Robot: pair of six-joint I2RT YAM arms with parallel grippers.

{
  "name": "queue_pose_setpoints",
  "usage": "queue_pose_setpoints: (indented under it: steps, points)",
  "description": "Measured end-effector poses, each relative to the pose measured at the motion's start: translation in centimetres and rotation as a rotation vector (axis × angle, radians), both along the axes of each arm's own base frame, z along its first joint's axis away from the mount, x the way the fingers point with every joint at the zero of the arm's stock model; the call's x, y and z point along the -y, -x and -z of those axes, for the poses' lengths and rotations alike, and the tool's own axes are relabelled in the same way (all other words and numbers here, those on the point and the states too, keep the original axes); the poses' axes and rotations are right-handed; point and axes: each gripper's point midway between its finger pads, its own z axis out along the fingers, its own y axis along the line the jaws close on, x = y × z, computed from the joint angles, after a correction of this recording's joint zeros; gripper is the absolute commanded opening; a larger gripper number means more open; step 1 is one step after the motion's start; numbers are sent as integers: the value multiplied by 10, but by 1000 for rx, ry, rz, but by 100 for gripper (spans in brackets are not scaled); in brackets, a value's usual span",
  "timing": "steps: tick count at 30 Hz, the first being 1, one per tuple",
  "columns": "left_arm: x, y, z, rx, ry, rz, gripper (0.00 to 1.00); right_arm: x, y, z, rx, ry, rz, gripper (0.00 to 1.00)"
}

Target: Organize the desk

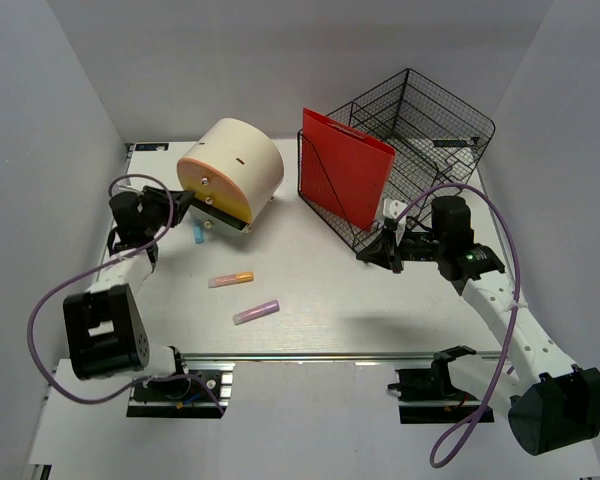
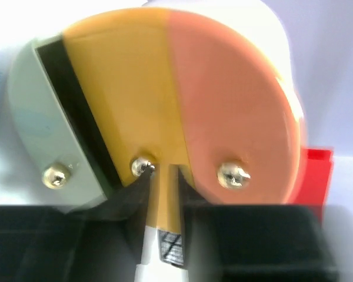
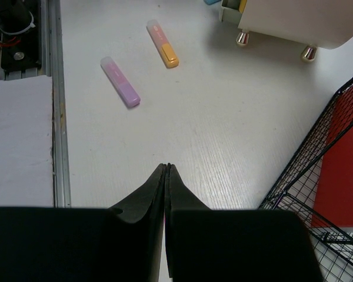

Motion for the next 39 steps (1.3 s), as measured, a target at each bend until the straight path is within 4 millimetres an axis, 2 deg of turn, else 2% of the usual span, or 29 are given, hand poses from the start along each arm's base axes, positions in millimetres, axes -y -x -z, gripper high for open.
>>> queue_pose_setpoints:
  steps: [2,3,5,7,9,10,12,15,19,28,30,34,39]
  points:
    - [0,8,-15,17,-48,14,3,0,0,0,3,1,-1,4]
    - [1,12,-21,23,-78,24,0,0,0,0,5,1,-2,4]
    - [0,20,-28,11,-143,44,0,0,0,0,9,2,-3,4]
    - [-4,25,-25,-38,-221,60,27,0,0,0,12,3,-4,5]
    - [-8,33,-13,-115,-303,76,55,0,0,0,13,3,-4,5]
    - [-11,37,-5,-155,-344,84,63,0,0,0,13,3,-4,5]
    - [-16,47,10,-235,-407,105,65,0,0,0,13,4,-5,5]
    - [-23,59,33,-345,-484,133,66,0,0,1,13,4,-5,5]
    - [-27,72,54,-427,-570,142,65,0,0,0,14,4,-5,6]
    - [-7,67,102,-527,-779,216,63,1,1,-1,19,4,-6,5]
    - [-7,65,107,-538,-825,210,61,1,1,0,18,5,-6,5]
    - [-21,58,109,-527,-890,139,56,1,2,0,12,7,-6,5]
    - [-32,51,116,-536,-921,77,55,1,3,1,10,10,-8,5]
